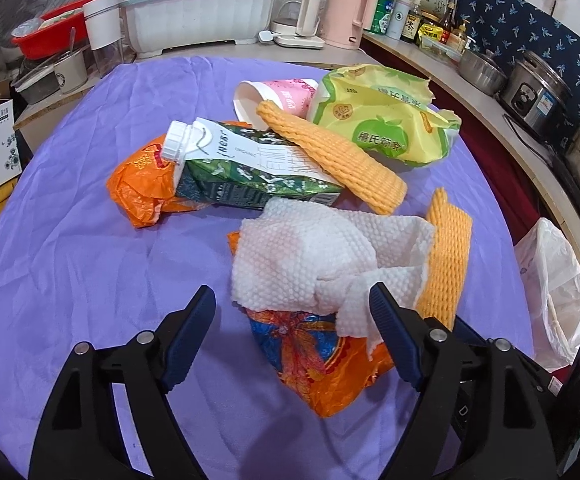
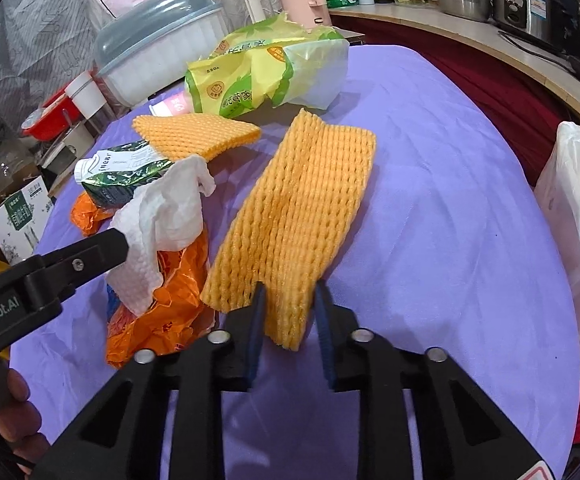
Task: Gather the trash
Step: 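Grasp the orange foam fruit net with the right tool, then grasp the white wipe with the left tool while the right tool holds the foam net, then carry the wipe and foam net over the white bin with both tools, then open both tools to drop the wipe and foam net into the bin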
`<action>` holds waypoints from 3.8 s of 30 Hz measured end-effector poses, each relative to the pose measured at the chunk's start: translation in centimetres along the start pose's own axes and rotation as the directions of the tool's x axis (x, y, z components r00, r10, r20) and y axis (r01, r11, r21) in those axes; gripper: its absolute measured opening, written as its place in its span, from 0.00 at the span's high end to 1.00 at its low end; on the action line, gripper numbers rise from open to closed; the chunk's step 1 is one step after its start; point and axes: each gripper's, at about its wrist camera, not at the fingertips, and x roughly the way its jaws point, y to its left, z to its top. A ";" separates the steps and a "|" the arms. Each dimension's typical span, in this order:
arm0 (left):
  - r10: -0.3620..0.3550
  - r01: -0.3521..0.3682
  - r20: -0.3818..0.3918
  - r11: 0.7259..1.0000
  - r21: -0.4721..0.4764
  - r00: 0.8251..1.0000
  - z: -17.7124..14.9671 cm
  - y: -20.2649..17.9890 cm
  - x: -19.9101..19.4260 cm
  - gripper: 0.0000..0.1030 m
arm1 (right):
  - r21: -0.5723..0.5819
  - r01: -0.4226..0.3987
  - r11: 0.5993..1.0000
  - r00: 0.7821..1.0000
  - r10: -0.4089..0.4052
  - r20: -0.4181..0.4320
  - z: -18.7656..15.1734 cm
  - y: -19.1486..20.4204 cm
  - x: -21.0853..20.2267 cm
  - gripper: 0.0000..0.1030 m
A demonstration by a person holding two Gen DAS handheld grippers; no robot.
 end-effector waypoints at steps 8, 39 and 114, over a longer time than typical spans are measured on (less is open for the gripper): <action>-0.026 0.026 0.002 0.999 0.042 1.000 0.0 -2.4 0.1 0.26 | 0.052 0.013 0.999 0.999 -0.016 0.047 0.3 -2.3 -2.0 0.91; -0.094 0.094 0.024 0.996 0.014 0.995 1.3 -2.3 -1.7 0.94 | 0.111 0.004 0.994 0.991 -0.019 0.132 0.0 -6.0 -7.2 0.91; -0.389 0.392 -0.076 0.861 0.325 0.918 -0.9 -32.5 -1.7 0.66 | 0.424 0.203 0.883 0.937 -0.301 0.179 -3.5 -27.1 -15.7 0.70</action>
